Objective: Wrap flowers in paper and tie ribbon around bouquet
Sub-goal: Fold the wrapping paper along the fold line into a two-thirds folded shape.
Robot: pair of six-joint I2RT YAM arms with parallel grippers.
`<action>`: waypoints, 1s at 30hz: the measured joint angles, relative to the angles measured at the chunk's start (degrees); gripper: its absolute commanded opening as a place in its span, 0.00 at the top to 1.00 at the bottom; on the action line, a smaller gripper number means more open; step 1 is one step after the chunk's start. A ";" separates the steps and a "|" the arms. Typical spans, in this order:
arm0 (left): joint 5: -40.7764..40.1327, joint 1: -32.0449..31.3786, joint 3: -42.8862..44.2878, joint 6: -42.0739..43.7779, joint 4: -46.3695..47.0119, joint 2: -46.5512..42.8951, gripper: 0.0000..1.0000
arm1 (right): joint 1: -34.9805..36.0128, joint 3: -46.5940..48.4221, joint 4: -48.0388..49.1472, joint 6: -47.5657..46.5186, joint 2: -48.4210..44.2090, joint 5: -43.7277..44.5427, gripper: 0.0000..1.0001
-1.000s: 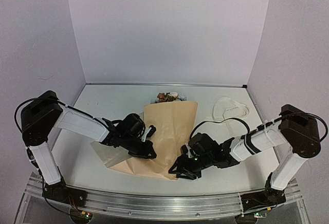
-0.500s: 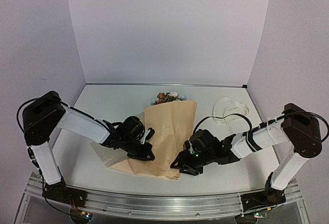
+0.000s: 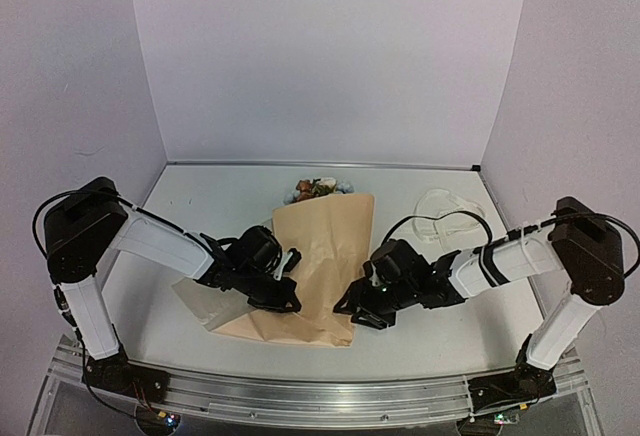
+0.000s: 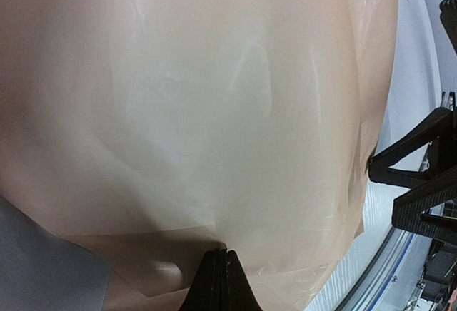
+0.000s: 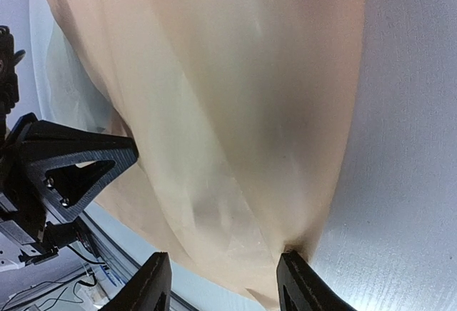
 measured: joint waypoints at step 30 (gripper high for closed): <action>-0.46 0.02 1.35 1.81 -2.91 0.13 1.00 | -8.08 8.67 1.16 0.19 7.85 1.03 0.52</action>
